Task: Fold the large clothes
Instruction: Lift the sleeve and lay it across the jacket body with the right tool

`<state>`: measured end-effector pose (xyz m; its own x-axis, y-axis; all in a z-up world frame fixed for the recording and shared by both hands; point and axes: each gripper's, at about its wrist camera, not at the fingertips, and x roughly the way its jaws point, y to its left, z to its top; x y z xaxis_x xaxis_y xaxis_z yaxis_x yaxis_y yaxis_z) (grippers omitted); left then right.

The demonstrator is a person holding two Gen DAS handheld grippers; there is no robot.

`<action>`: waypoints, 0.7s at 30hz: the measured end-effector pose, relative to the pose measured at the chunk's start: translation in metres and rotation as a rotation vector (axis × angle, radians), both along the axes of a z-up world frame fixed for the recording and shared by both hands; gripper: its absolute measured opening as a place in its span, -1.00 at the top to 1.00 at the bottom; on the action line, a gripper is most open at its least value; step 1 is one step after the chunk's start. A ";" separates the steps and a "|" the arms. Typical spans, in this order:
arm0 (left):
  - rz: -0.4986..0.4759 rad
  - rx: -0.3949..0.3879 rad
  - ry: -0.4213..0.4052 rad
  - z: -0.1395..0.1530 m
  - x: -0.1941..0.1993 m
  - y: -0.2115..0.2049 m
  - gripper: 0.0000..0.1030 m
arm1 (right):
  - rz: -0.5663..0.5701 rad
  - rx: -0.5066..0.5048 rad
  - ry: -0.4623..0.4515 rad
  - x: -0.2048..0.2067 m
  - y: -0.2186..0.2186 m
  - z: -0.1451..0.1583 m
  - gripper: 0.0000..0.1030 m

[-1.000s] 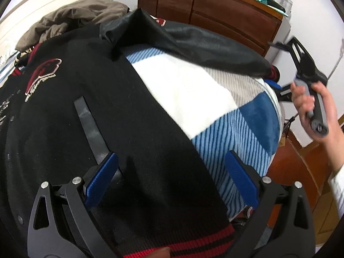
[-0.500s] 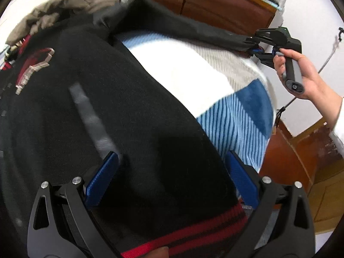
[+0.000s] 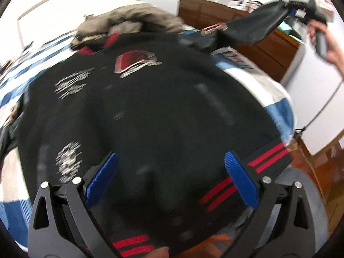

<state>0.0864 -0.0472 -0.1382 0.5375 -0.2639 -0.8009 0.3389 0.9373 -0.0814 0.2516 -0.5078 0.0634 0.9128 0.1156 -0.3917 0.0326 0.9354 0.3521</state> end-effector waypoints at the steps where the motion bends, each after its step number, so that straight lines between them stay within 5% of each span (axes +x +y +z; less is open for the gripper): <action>1: 0.015 -0.001 0.006 -0.004 -0.001 0.010 -0.88 | 0.029 -0.019 -0.009 0.004 0.014 0.011 0.65; 5: 0.082 -0.024 0.020 -0.012 -0.008 0.054 -0.88 | 0.178 -0.191 -0.037 0.016 0.110 0.049 0.67; 10: 0.131 -0.083 0.045 -0.025 -0.022 0.095 -0.88 | 0.370 -0.335 -0.033 0.017 0.233 0.053 0.70; 15: 0.154 -0.181 0.118 -0.055 -0.018 0.109 -0.88 | 0.520 -0.438 0.021 0.029 0.356 0.017 0.71; 21: 0.148 -0.163 0.107 -0.064 -0.022 0.103 -0.88 | 0.682 -0.611 0.136 0.032 0.490 -0.066 0.71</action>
<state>0.0647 0.0561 -0.2026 0.4946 -0.3189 -0.8085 0.1800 0.9477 -0.2637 0.2835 -0.0176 -0.0030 0.6648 0.3493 -0.6604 -0.5889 0.7889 -0.1755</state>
